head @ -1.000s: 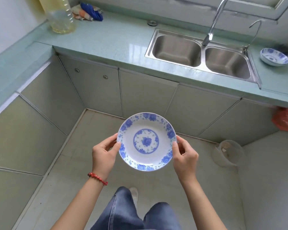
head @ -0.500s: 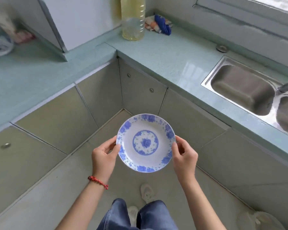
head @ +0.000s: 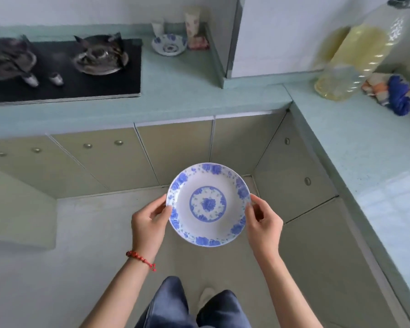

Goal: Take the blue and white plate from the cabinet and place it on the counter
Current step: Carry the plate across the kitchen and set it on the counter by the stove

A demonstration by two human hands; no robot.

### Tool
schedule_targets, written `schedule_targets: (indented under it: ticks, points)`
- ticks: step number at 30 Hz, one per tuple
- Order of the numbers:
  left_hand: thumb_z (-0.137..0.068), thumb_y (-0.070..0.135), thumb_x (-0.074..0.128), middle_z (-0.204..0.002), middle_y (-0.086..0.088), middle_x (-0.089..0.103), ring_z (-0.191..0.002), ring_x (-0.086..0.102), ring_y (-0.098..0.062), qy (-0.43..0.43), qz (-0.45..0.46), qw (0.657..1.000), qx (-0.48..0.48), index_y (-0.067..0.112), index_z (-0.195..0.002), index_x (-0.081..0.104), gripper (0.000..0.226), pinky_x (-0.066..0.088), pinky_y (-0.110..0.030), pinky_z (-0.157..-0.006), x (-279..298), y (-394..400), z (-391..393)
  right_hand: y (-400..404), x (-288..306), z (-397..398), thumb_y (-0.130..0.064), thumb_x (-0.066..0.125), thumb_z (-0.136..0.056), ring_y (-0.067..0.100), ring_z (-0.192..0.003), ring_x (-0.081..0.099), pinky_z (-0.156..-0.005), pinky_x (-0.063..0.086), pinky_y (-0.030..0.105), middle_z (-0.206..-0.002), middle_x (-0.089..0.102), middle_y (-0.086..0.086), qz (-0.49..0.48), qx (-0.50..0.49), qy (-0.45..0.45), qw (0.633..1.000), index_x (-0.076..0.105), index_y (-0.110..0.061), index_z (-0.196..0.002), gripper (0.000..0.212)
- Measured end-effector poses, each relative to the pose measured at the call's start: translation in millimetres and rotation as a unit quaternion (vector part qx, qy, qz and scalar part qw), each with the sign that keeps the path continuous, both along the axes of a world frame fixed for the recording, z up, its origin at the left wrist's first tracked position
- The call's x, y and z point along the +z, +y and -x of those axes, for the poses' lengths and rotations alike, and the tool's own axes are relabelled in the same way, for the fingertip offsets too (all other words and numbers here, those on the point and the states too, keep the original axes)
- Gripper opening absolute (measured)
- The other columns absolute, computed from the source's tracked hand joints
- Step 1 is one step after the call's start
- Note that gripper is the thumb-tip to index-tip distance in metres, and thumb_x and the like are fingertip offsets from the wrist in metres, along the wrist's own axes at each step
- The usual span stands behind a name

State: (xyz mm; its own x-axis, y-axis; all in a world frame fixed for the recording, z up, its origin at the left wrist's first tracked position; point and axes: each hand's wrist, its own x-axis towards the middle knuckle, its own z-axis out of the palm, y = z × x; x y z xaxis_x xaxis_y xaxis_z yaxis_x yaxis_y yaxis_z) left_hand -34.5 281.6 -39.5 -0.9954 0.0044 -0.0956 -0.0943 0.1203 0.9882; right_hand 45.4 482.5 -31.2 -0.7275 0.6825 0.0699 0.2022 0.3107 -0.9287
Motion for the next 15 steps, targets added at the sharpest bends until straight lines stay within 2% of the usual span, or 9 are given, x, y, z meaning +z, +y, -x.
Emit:
schedule_targets:
  ticks: [2,4,7,9,11,13,15]
  points:
    - [-0.078,-0.002,0.060,-0.092,0.009,0.073,-0.081,0.066,0.000,-0.004,0.009,0.999,0.033,0.015,-0.103,0.068,0.031,0.053,-0.016,-0.076,0,-4,5,0,-4,15,-0.008,0.057,-0.085,0.002,-0.048,0.046,-0.050,0.039,0.007,-0.052,0.056,-0.017,0.011,0.022,-0.004,1.000,0.067,-0.029,-0.091,0.024]
    - [-0.078,-0.001,0.060,-0.086,0.014,0.073,-0.079,0.066,-0.001,-0.005,0.013,0.998,0.053,0.017,-0.102,0.068,0.031,0.053,-0.017,-0.076,-2,-5,13,0,-7,30,-0.004,0.056,-0.085,-0.001,-0.049,0.048,-0.051,0.038,0.004,-0.056,0.058,-0.025,0.022,0.031,-0.001,0.999,0.067,-0.021,-0.093,0.022]
    - [-0.078,-0.002,0.059,-0.078,0.026,0.071,-0.076,0.065,0.000,-0.001,0.012,0.997,0.070,0.018,-0.100,0.069,0.031,0.052,-0.013,-0.072,-2,-1,30,4,-7,54,-0.003,0.054,-0.084,-0.001,-0.048,0.047,-0.050,0.037,0.004,-0.057,0.059,-0.026,0.031,0.051,0.006,0.998,0.067,-0.022,-0.091,0.024]
    - [-0.078,-0.003,0.059,-0.077,0.028,0.071,-0.075,0.065,0.001,-0.003,0.003,0.997,0.080,0.020,-0.098,0.069,0.032,0.052,-0.013,-0.071,-2,4,46,9,-9,73,-0.004,0.055,-0.084,0.000,-0.048,0.046,-0.050,0.037,0.004,-0.056,0.058,-0.023,0.036,0.057,0.003,0.998,0.067,-0.020,-0.090,0.022]
    - [-0.078,-0.002,0.060,-0.076,0.024,0.072,-0.076,0.066,0.000,-0.004,0.000,0.996,0.086,0.022,-0.097,0.070,0.032,0.054,-0.016,-0.073,-3,9,67,15,-9,96,-0.005,0.056,-0.084,0.000,-0.048,0.046,-0.051,0.038,0.003,-0.055,0.057,-0.022,0.033,0.054,0.002,0.998,0.067,-0.019,-0.092,0.020]
    - [-0.078,-0.001,0.062,-0.083,0.016,0.072,-0.079,0.067,-0.002,-0.007,-0.005,0.996,0.091,0.013,-0.102,0.068,0.028,0.055,-0.023,-0.078,-6,16,92,22,-10,121,-0.005,0.056,-0.084,-0.001,-0.049,0.048,-0.052,0.038,0.003,-0.055,0.057,-0.023,0.030,0.050,0.005,0.998,0.067,-0.020,-0.094,0.021]
    - [-0.079,-0.001,0.062,-0.087,0.012,0.070,-0.079,0.067,-0.001,-0.001,-0.008,0.996,0.089,0.011,-0.103,0.067,0.028,0.056,-0.024,-0.079,-7,22,120,27,-11,150,-0.005,0.056,-0.083,-0.001,-0.051,0.049,-0.052,0.038,0.002,-0.054,0.058,-0.019,0.027,0.045,0.009,0.999,0.067,-0.021,-0.094,0.022]
